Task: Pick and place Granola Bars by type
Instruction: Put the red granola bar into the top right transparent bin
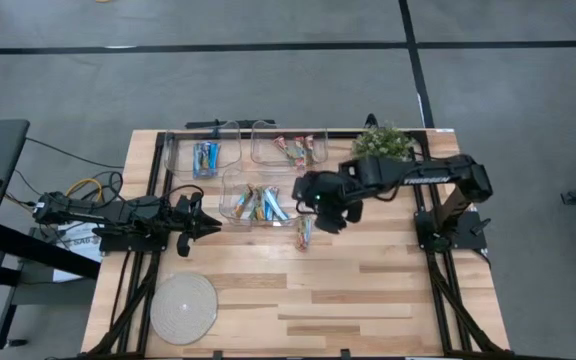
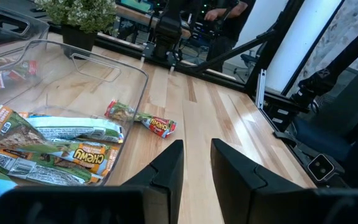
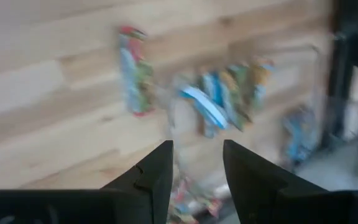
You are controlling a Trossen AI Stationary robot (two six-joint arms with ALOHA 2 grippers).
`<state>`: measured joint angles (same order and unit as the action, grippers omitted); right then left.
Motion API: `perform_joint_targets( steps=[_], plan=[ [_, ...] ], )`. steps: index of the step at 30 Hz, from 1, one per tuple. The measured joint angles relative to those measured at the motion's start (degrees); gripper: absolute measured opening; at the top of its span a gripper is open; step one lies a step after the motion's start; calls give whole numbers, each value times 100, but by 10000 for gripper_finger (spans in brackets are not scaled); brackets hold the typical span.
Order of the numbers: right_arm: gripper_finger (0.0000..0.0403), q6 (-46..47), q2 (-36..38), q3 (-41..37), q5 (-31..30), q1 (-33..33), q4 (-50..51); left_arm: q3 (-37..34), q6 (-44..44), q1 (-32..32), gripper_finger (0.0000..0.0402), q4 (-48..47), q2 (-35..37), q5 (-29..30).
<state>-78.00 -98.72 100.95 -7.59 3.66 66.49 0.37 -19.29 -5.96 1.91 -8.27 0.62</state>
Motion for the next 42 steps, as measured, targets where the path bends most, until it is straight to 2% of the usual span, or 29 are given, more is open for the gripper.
perform_joint_targets(
  steps=[7,25,29,34,39,42],
  plan=[
    [134,79,-4,-657,181,350,-96,-1,0,-1,73,0,2,0],
    [134,144,-18,-2898,162,494,-2999,1,0,0,73,0,0,0],
    [135,150,-374,-3060,144,440,-3233,-1,0,1,73,0,2,0],
    [147,389,-774,-3042,-167,408,-3833,0,0,0,73,0,2,2],
    [176,1023,-866,-3042,-281,366,-3879,1,0,0,73,0,0,2],
    [201,1093,-866,-3042,-265,320,-3837,1,0,1,73,0,0,2]
  ],
)
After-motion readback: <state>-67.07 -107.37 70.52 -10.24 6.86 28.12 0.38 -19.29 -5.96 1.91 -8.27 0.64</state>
